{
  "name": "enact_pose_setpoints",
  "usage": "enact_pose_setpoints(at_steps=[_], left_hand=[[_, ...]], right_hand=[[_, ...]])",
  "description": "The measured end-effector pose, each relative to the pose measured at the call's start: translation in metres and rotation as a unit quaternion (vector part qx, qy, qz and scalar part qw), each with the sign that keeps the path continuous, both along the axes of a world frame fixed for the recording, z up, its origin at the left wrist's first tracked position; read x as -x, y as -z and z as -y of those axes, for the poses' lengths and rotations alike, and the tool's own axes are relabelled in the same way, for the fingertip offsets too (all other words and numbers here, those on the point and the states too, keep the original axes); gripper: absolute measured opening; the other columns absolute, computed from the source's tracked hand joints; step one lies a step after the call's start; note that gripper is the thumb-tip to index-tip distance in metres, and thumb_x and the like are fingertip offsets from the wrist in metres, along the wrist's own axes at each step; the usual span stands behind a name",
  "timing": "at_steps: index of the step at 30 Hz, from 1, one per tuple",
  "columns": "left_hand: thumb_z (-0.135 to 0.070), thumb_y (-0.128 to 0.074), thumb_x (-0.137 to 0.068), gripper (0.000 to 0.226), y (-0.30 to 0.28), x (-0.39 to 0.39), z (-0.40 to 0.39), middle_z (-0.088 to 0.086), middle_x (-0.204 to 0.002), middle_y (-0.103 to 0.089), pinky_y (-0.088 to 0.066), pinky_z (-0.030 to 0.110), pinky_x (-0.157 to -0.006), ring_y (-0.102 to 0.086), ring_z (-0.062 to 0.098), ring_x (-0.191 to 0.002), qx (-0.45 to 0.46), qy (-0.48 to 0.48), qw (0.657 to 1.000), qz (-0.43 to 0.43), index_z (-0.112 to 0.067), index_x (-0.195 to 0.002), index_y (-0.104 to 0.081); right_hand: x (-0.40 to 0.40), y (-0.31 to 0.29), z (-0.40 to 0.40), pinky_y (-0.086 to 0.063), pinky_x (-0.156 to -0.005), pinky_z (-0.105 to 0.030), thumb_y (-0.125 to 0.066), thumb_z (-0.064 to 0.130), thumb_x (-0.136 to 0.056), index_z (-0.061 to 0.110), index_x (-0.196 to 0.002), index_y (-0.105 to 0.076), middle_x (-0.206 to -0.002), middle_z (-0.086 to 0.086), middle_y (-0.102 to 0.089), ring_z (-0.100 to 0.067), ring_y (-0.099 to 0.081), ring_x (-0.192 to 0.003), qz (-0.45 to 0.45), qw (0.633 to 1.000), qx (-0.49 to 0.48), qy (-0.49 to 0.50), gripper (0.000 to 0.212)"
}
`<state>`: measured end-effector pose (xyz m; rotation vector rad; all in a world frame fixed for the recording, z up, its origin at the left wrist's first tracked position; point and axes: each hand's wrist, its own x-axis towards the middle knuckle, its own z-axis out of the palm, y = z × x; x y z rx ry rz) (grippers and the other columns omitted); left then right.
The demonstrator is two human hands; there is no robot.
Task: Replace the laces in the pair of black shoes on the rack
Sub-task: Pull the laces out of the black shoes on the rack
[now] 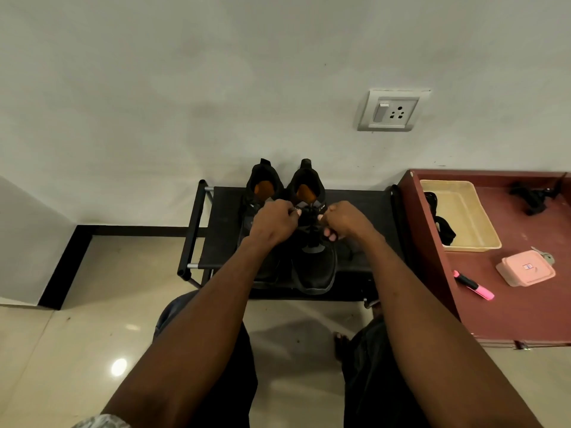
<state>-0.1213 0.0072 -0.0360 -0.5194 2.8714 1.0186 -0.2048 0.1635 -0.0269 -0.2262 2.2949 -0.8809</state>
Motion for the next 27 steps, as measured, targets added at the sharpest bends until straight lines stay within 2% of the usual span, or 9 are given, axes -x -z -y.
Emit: enact_pose_setpoints(at_steps=[2, 4, 6, 8, 10, 13, 17, 22, 27], left_hand=[[-0.023, -0.05, -0.103, 0.027, -0.006, -0.007, 0.003, 0.007, -0.07, -0.069, -0.053, 0.037, -0.053, -0.061, 0.016, -0.051, -0.143, -0.006, 0.988, 0.057, -0.004, -0.096, -0.067], [-0.017, -0.046, -0.105, 0.027, -0.017, -0.016, 0.007, 0.011, -0.077, -0.071, -0.051, 0.027, -0.048, -0.066, 0.017, -0.056, -0.29, 0.022, 0.94, 0.18, 0.003, -0.109, -0.063], [-0.015, -0.046, -0.105, 0.029, -0.023, -0.025, 0.013, 0.016, -0.093, -0.073, -0.057, 0.025, -0.059, -0.072, 0.02, -0.073, -0.339, 0.096, 0.878, 0.323, 0.006, -0.117, -0.061], [-0.015, -0.054, -0.102, 0.026, -0.024, -0.031, 0.018, 0.016, -0.106, -0.072, -0.06, 0.028, -0.076, -0.072, 0.022, -0.091, -0.323, 0.136, 0.85, 0.392, 0.003, -0.117, -0.065], [-0.014, -0.063, -0.097, 0.021, -0.023, -0.031, 0.019, 0.014, -0.107, -0.072, -0.06, 0.029, -0.084, -0.07, 0.02, -0.094, -0.295, 0.093, 0.881, 0.359, 0.001, -0.11, -0.068], [-0.014, -0.061, -0.098, 0.019, -0.016, -0.017, 0.018, 0.019, -0.1, -0.072, -0.06, 0.035, -0.081, -0.07, 0.026, -0.084, -0.292, -0.063, 0.938, 0.173, 0.003, -0.104, -0.067], [-0.019, -0.068, -0.095, 0.02, -0.002, 0.009, 0.012, 0.017, -0.084, -0.071, -0.063, 0.042, -0.077, -0.071, 0.026, -0.072, -0.296, -0.218, 0.929, -0.032, -0.001, -0.086, -0.064], [-0.04, -0.076, -0.085, 0.04, 0.013, 0.041, 0.002, 0.012, -0.071, -0.071, -0.062, 0.038, -0.062, -0.071, 0.024, -0.059, -0.147, -0.243, 0.958, -0.032, -0.011, -0.064, -0.058], [-0.057, -0.074, -0.078, 0.051, 0.021, 0.058, -0.004, 0.01, -0.085, -0.07, -0.061, 0.041, -0.072, -0.069, 0.029, -0.077, -0.051, -0.233, 0.971, 0.034, -0.008, -0.088, -0.067]], right_hand=[[-0.003, -0.009, -0.01, -0.048, -0.052, -0.026, -0.048, 0.015, -0.104, 0.008, -0.09, -0.06, -0.063, -0.008, -0.064, -0.014, -0.053, -0.043, 0.072, 0.997, 0.001, -0.027, 0.019], [-0.009, -0.016, -0.021, -0.055, -0.053, -0.029, -0.044, 0.014, -0.105, 0.004, -0.101, -0.063, -0.075, -0.014, -0.068, -0.014, -0.057, -0.047, 0.2, 0.977, 0.013, -0.072, 0.022], [-0.014, -0.02, -0.03, -0.06, -0.067, -0.035, -0.047, 0.016, -0.105, 0.001, -0.117, -0.064, -0.095, -0.019, -0.071, -0.021, -0.069, -0.068, 0.308, 0.941, 0.018, -0.142, 0.026], [-0.016, -0.022, -0.036, -0.058, -0.086, -0.038, -0.054, 0.02, -0.102, 0.002, -0.119, -0.066, -0.111, -0.018, -0.072, -0.025, -0.071, -0.094, 0.329, 0.927, 0.005, -0.182, 0.027], [-0.015, -0.021, -0.036, -0.053, -0.093, -0.037, -0.061, 0.023, -0.098, 0.008, -0.11, -0.072, -0.113, -0.013, -0.073, -0.023, -0.07, -0.1, 0.279, 0.944, -0.016, -0.178, 0.022], [-0.003, -0.004, -0.03, -0.054, -0.074, -0.032, -0.065, 0.019, -0.095, 0.011, -0.089, -0.074, -0.092, -0.011, -0.076, -0.02, -0.068, -0.078, 0.082, 0.994, -0.029, -0.067, 0.014], [0.01, 0.009, -0.013, -0.062, -0.077, -0.042, -0.059, 0.013, -0.094, 0.009, -0.078, -0.071, -0.085, -0.018, -0.074, -0.031, -0.072, -0.079, -0.083, 0.991, 0.051, 0.087, 0.02], [0.021, 0.018, 0.018, -0.054, -0.064, -0.039, -0.067, 0.048, -0.089, 0.008, -0.066, -0.055, -0.073, -0.012, -0.067, -0.032, -0.068, -0.073, -0.125, 0.98, 0.034, 0.154, 0.048], [0.025, 0.024, 0.032, -0.043, -0.068, -0.031, -0.069, 0.058, -0.082, 0.008, -0.09, -0.066, -0.089, -0.007, -0.063, -0.029, -0.061, -0.083, -0.123, 0.983, -0.03, 0.132, 0.051]])
